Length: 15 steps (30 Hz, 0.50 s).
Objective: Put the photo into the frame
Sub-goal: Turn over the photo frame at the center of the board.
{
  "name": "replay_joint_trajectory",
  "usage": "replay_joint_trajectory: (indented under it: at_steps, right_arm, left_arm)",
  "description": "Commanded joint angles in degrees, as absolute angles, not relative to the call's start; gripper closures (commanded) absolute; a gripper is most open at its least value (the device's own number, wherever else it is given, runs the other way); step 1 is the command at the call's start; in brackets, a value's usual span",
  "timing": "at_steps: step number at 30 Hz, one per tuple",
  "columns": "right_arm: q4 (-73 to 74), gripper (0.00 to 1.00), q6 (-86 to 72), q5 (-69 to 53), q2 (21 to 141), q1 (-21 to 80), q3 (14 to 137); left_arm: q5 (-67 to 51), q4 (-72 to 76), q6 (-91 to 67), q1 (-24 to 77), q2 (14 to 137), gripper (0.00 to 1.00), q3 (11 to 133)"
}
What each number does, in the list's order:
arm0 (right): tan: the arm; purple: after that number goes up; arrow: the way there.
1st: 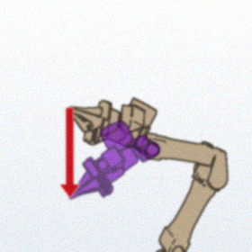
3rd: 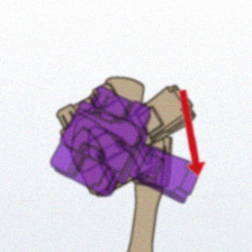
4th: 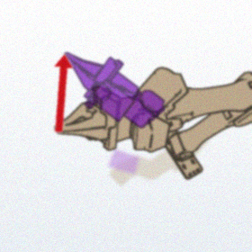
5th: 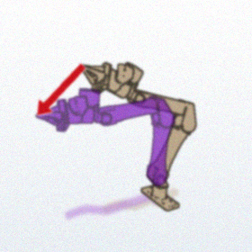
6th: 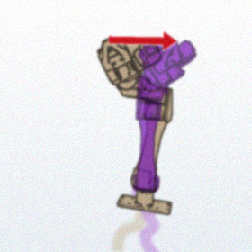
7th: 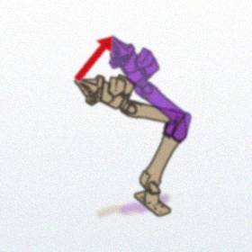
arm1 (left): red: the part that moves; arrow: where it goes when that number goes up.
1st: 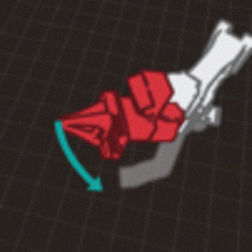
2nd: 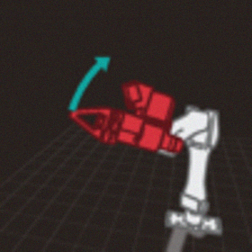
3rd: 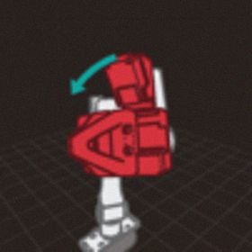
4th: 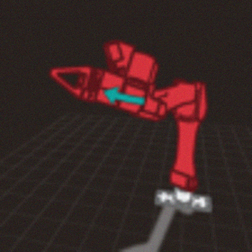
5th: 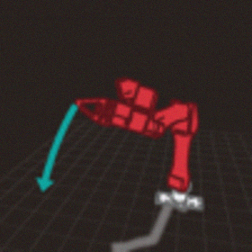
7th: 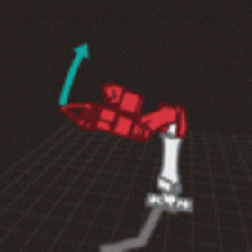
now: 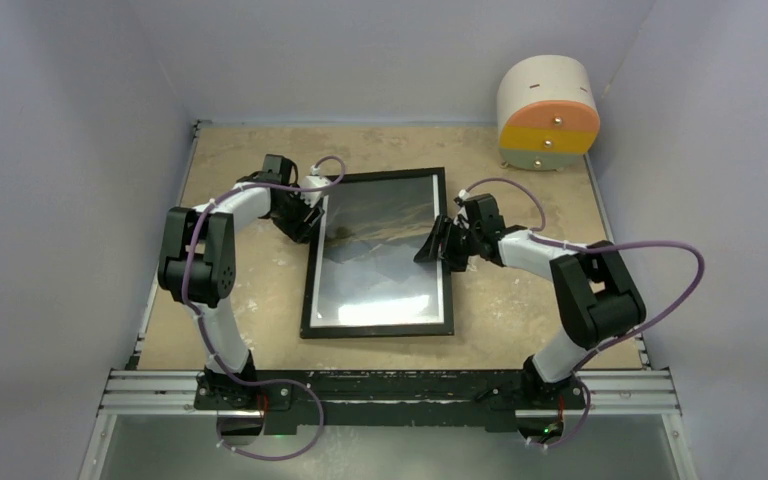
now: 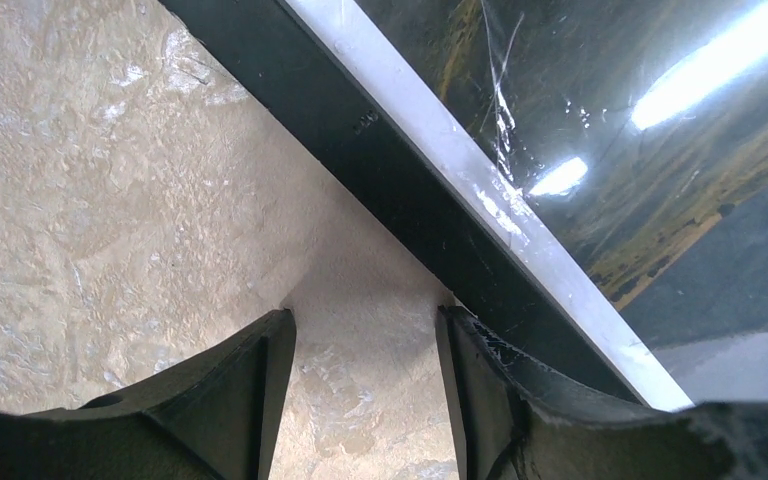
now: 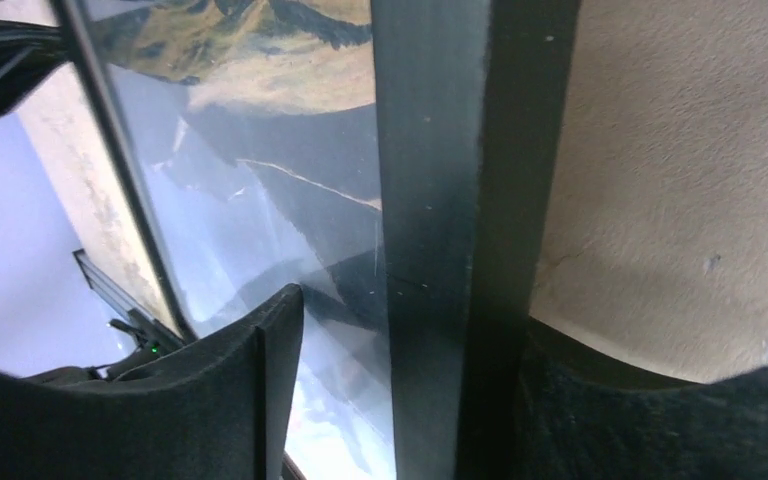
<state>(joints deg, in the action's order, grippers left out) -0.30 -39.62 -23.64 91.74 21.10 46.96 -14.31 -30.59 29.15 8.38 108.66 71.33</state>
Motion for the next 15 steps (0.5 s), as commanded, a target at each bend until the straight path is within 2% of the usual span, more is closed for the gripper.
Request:
replay_joint_trajectory:
  at_steps: [1,7,12,15]
  right_arm:
    - [-7.0,0.34,-39.8,-22.8,93.7,21.7,46.2]
    - [-5.9,0.25,-37.9,-19.7,94.8,21.7,45.3]
    - [-0.2,0.02,-35.2,-14.0,94.8,21.7,45.7]
    - [2.9,0.01,-34.5,-10.3,92.4,21.7,45.6]
  left_arm:
    - [-13.2,-32.5,29.3,8.2,108.6,0.43,68.9]
    - [-13.0,-32.7,29.1,8.0,108.7,0.43,69.2]
    - [-14.1,-33.8,28.9,7.7,107.8,0.43,69.7]
    - [-14.8,-34.6,28.8,7.3,107.0,0.42,70.5]
